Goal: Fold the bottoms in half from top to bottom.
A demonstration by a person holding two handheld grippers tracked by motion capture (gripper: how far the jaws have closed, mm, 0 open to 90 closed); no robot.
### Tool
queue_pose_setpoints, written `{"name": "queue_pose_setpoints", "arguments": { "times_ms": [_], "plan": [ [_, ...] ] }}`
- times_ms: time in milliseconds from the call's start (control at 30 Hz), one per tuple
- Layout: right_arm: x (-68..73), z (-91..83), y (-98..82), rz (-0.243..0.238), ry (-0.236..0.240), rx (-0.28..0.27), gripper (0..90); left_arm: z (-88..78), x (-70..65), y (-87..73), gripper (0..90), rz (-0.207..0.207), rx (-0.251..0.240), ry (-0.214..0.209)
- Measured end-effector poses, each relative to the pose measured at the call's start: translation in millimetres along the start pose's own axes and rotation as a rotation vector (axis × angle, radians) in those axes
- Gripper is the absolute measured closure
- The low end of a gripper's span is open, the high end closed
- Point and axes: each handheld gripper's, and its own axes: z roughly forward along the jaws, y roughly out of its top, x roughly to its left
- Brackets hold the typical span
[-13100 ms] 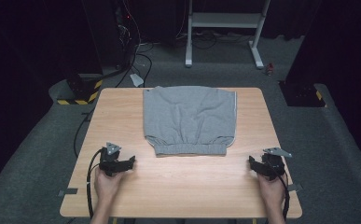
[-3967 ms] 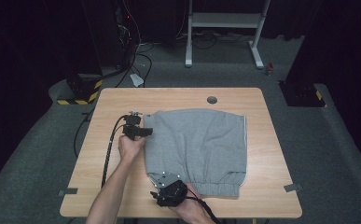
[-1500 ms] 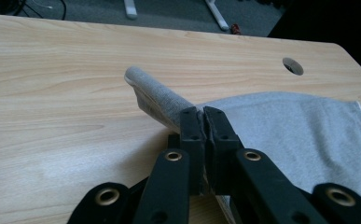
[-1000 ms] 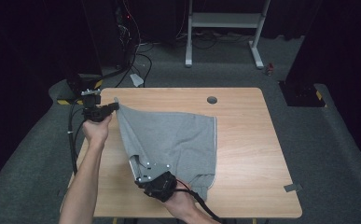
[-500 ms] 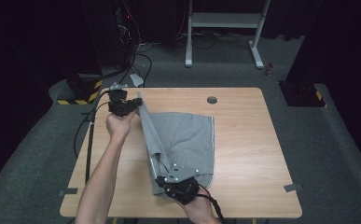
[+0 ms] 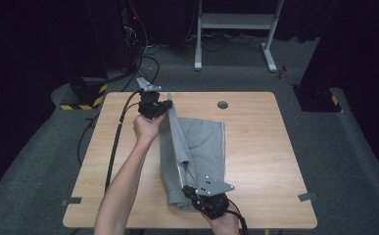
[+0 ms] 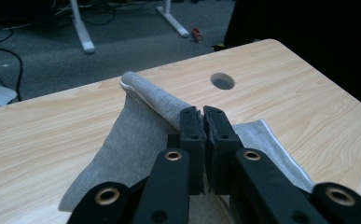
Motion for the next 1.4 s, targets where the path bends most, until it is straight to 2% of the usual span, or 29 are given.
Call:
{"name": "queue_pose_setpoints", "arguments": {
  "times_ms": [200, 433, 600, 733, 767, 800, 967, 1067, 1233, 1400],
  "plan": [
    [-5.2, -12.4, -11.4, 0.03, -0.023, -0.017, 85.4, 15.3, -23.2, 7.5, 86.9, 0.027, -0.008, -0.036],
    [-13.5, -25.4, -27.8, 0.076, -0.053, -0.026, 85.3, 41.1, -48.8, 9.1, 86.9, 0.07, 0.02, -0.057],
    [-21.8, -33.8, -43.8, 0.119, -0.079, -0.023, 85.2, 63.8, -67.1, 7.1, 86.8, 0.088, 0.045, -0.084],
    [-28.0, -33.5, -56.9, 0.151, -0.089, 0.007, 84.8, 88.1, -84.0, -2.2, 86.6, 0.13, 0.086, -0.079],
    [-30.0, -31.5, -62.0, 0.163, -0.09, 0.023, 84.7, 88.1, -84.0, -2.2, 86.6, 0.13, 0.086, -0.079],
    [-31.1, -30.3, -65.3, 0.164, -0.094, 0.033, 84.7, 97.2, -88.5, -7.2, 86.5, 0.136, 0.101, -0.077],
    [-35.7, -28.3, -76.1, 0.169, -0.121, 0.063, 84.4, 117.9, -97.7, -19.3, 86.2, 0.15, 0.127, -0.07],
    [-37.8, -28.0, -80.0, 0.166, -0.138, 0.083, 84.0, 127.2, -100.5, -26.5, 85.6, 0.142, 0.14, -0.075],
    [-41.8, -27.2, -84.9, 0.174, -0.143, 0.095, 83.3, 132.5, -100.5, -34.6, 83.2, 0.142, 0.149, -0.077],
    [-43.2, -26.9, -86.3, 0.17, -0.145, 0.099, 81.5, 127.3, -98.1, -34.5, 75.8, 0.13, 0.13, -0.077]
  ]
}}
